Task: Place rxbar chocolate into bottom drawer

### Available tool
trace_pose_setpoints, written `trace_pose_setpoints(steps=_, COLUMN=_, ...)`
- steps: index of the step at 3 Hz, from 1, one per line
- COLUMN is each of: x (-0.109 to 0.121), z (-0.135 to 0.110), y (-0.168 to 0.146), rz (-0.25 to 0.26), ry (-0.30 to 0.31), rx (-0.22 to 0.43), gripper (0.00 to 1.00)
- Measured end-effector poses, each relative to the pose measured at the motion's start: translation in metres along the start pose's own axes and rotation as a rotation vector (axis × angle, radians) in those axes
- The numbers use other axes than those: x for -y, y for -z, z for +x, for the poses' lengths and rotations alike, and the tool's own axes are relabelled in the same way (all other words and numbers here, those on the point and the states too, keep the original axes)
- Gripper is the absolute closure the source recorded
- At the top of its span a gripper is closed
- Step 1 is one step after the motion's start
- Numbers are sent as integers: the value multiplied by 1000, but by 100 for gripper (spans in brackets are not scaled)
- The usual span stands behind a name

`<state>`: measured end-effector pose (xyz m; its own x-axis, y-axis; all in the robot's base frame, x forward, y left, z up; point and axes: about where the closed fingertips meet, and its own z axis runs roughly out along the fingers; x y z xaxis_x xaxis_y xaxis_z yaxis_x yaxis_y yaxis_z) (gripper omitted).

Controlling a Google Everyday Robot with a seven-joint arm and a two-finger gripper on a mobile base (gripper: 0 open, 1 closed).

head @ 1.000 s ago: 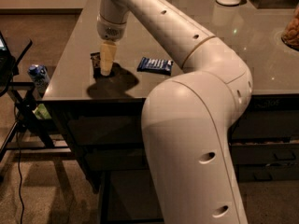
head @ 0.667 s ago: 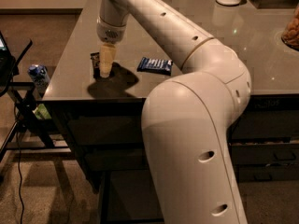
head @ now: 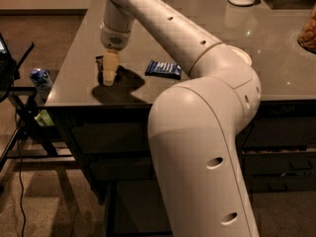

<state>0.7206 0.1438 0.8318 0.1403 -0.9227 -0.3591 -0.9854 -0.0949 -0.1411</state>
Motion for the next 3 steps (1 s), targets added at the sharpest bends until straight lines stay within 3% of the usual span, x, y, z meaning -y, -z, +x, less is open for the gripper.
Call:
trace_pose_setpoints(steps=1, x=0, z=0, y=0, rz=0, ry=0, rx=0, gripper=0)
trace_pose_setpoints(steps=3, x=0, z=0, y=0, rz=0, ry=0, rx=0, gripper=42)
